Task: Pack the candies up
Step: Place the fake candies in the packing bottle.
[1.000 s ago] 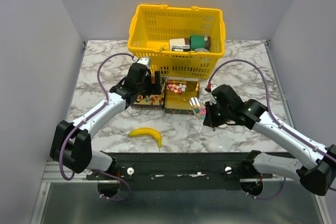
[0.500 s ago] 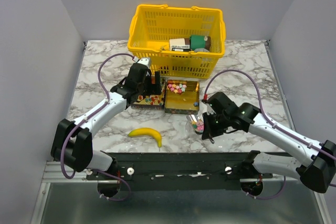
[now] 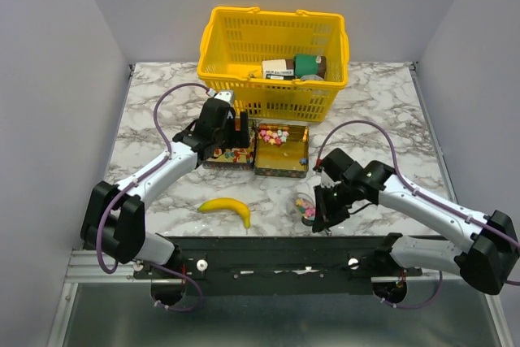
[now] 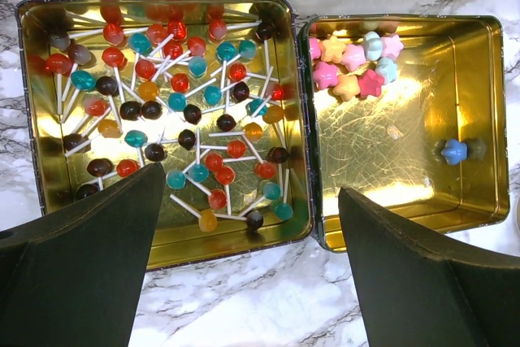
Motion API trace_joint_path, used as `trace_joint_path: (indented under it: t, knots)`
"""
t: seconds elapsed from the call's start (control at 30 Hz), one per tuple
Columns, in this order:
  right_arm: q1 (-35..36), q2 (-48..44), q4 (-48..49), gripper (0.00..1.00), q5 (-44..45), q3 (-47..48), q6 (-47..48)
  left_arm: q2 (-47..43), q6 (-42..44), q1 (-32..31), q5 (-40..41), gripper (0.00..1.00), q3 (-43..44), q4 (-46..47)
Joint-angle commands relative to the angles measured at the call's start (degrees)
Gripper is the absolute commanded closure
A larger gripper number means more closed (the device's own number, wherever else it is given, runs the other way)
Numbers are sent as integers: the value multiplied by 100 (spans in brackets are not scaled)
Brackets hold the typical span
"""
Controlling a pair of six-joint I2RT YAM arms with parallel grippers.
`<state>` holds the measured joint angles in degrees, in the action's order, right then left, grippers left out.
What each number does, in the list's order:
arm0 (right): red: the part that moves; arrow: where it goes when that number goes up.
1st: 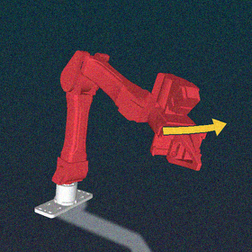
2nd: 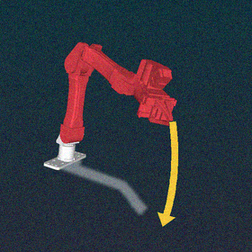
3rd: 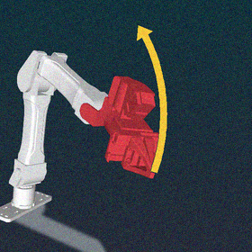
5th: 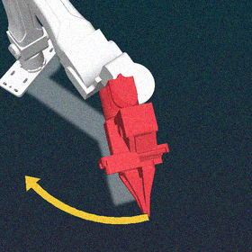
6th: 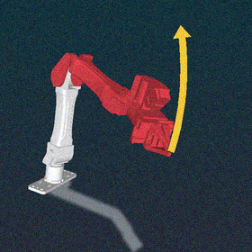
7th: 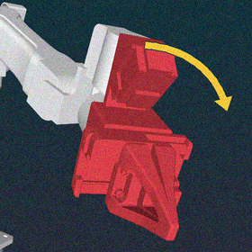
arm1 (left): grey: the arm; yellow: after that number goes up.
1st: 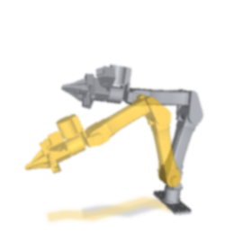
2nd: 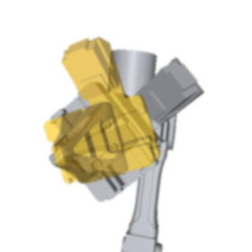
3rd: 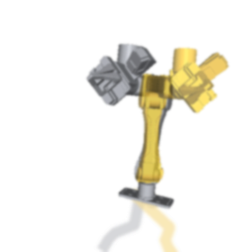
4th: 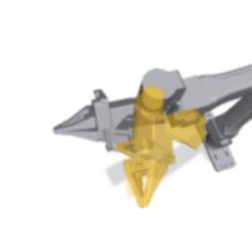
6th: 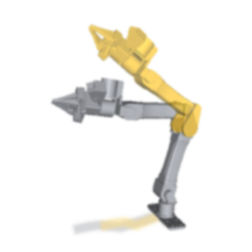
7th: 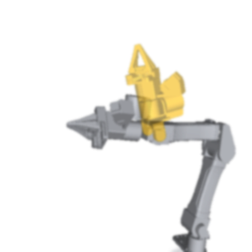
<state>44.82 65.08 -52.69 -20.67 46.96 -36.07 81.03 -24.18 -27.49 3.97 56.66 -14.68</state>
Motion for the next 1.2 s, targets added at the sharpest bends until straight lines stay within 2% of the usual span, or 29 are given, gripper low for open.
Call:
trace_joint_path:
  t: [0.0,0.23,0.53,0.8,0.9,1.07,1.17]
  knots:
    - [-210,-57,-330,99,-640,-161,-453,35,89,15,166,1,82,44]
    - [-640,22,-567,99,-1106,129,-567,-9,98,24,183,1,73,35]
    - [-834,382,-1076,99,-1703,735,-348,-61,98,24,236,1,91,9]
    - [-957,444,-1218,99,-2336,533,-365,-123,116,24,324,1,73,-9]
    - [-966,435,-1314,99,-2302,778,-313,-149,107,24,324,1,64,0]
    - [-966,550,-1622,99,-1696,1438,91,-158,98,24,201,1,64,35]
    - [-966,567,-1631,99,-1423,1658,285,-184,168,24,-184,1,38,149]
